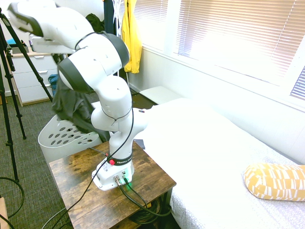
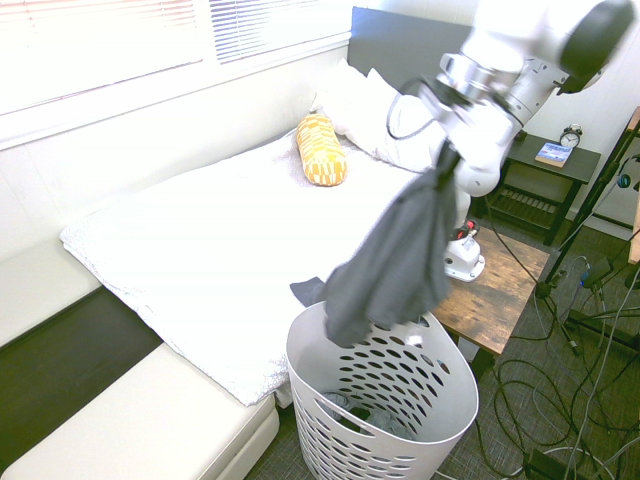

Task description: Put my clothes in the laundry bag

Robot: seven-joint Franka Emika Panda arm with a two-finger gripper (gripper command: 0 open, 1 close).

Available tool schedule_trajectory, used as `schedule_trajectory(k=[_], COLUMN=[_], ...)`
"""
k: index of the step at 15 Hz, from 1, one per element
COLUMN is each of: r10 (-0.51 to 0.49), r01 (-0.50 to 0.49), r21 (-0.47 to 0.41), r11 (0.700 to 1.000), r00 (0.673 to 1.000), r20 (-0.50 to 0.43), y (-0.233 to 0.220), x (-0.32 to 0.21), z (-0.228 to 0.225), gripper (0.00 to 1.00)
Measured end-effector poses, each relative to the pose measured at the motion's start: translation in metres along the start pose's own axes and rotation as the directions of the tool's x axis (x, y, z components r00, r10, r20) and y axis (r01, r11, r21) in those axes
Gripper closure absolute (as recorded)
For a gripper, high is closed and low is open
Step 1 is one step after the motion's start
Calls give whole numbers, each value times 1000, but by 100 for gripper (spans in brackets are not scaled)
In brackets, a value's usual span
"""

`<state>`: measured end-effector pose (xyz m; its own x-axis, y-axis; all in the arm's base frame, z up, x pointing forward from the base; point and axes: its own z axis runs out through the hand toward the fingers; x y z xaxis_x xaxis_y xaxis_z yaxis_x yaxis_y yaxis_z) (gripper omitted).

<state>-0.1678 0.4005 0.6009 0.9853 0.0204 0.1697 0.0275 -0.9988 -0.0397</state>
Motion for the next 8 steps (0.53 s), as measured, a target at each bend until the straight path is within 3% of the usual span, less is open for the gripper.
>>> schedule_trajectory(k=[2,4,5,8], r10=[-18,3,13,3], r01=[19,1,-7,6], r21=[-38,-78,-93,-108], r11=[999,997,996,994], r00=[1000,999,998,997], r20=[18,50,67,83], y=[-29,-54,-61,-68], x=[-30,-16,-8,-9], z=[60,95,103,108], gripper=[100,100,0,0])
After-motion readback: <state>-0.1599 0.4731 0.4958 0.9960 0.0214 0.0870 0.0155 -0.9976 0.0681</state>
